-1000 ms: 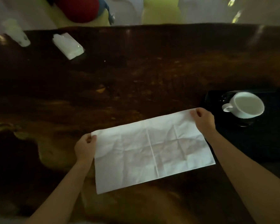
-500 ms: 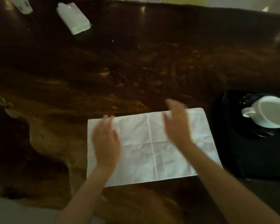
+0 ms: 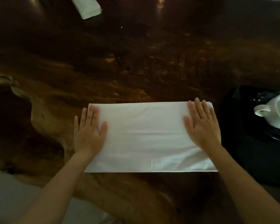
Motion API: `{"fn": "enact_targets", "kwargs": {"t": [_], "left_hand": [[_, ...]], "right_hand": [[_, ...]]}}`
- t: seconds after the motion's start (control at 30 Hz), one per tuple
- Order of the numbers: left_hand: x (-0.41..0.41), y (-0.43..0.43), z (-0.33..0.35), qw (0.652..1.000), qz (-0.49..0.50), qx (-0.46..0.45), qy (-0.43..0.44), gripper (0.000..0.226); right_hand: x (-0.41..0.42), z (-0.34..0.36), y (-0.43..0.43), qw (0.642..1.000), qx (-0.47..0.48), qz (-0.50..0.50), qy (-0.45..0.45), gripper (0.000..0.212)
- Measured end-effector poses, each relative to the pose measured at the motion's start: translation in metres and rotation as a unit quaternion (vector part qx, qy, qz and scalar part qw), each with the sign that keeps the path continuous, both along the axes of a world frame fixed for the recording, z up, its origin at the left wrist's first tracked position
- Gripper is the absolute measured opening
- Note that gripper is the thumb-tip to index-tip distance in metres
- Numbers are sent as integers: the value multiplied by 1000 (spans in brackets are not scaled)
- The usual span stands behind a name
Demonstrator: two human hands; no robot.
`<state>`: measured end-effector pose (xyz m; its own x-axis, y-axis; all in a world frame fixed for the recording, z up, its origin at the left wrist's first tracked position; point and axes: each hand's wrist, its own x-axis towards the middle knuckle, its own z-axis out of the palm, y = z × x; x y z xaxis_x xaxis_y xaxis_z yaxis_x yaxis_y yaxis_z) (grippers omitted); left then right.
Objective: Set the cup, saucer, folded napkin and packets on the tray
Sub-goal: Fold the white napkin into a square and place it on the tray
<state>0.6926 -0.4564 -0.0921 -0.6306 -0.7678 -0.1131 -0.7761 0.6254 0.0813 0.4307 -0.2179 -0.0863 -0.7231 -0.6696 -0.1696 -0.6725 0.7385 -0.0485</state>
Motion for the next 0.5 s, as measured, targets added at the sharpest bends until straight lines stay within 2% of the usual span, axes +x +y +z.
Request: {"fn": "enact_targets", "kwargs": {"t": [0.17, 0.23, 0.3, 0.4, 0.5], "left_hand": [[-8, 7, 15, 999, 19, -7, -25, 66], [-27, 39, 24, 999, 12, -14, 27, 60], [-44, 86, 27, 998, -1, 5, 65, 58], [-41, 126, 13, 998, 8, 42, 36, 60], [-15, 112, 1, 1000, -11, 24, 15, 62]], "right_hand": [[9, 9, -9, 999, -13, -32, -26, 63], [47, 19, -26, 997, -68, -24, -40, 65], [107, 24, -42, 989, -117, 36, -82, 61], [163, 14, -43, 989, -97, 67, -93, 54], [155, 5, -26, 991, -84, 63, -81, 57]]}}
